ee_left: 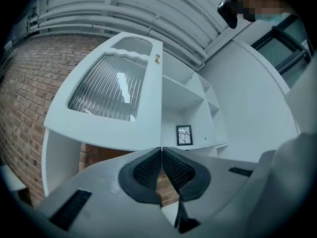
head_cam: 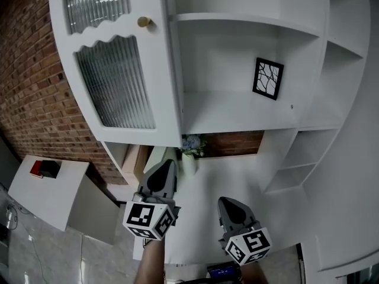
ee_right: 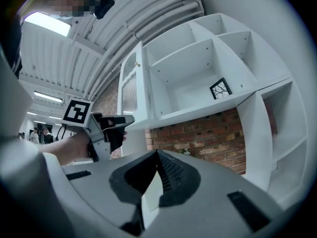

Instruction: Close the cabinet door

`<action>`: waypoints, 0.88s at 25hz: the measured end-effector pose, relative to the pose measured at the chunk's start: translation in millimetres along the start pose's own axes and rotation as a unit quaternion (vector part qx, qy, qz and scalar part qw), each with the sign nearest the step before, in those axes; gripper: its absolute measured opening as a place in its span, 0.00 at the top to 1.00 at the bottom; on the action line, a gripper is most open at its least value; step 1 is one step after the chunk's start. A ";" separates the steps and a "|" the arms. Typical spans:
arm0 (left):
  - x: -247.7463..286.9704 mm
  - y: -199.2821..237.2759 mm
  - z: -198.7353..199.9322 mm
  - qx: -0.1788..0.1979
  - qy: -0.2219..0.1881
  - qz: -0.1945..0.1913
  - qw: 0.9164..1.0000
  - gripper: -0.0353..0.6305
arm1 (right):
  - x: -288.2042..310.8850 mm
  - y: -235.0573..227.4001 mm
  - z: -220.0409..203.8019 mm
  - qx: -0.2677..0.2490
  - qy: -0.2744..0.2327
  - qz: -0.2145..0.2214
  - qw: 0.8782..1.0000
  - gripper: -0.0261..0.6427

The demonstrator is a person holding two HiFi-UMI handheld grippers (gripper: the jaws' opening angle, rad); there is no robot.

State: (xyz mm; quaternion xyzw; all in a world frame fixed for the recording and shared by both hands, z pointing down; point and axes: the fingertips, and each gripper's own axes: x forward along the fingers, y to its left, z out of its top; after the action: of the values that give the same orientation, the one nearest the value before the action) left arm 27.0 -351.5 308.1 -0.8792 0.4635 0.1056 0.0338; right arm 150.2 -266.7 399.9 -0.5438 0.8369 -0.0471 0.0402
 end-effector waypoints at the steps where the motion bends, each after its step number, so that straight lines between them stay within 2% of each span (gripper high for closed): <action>1: -8.6 -1.5 -3.4 -0.002 0.004 -0.001 1.000 0.92 | -1.3 3.0 -0.8 -0.003 0.001 -0.004 1.000 0.96; 7: -64.6 -5.3 -16.5 -0.021 0.019 -0.003 1.000 0.92 | -9.9 28.8 -1.3 -0.021 0.003 -0.025 0.999 0.96; 13: -106.2 3.0 -11.7 -0.037 0.010 0.007 0.999 0.92 | -12.9 58.2 8.7 -0.052 -0.010 -0.031 0.998 0.96; 16: -121.0 7.1 -8.3 -0.033 0.001 0.013 0.999 0.92 | -14.1 67.5 7.3 -0.053 -0.010 -0.033 0.998 0.96; 22: -129.9 8.8 -11.9 -0.023 0.011 0.011 1.000 0.92 | -15.9 75.8 8.7 -0.060 -0.008 -0.038 0.997 0.96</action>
State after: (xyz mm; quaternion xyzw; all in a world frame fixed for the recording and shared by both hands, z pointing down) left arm -49.6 -253.5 348.2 -0.8757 0.4708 0.1075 0.0073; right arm 88.9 -221.9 382.3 -0.5771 0.8166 0.0058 0.0127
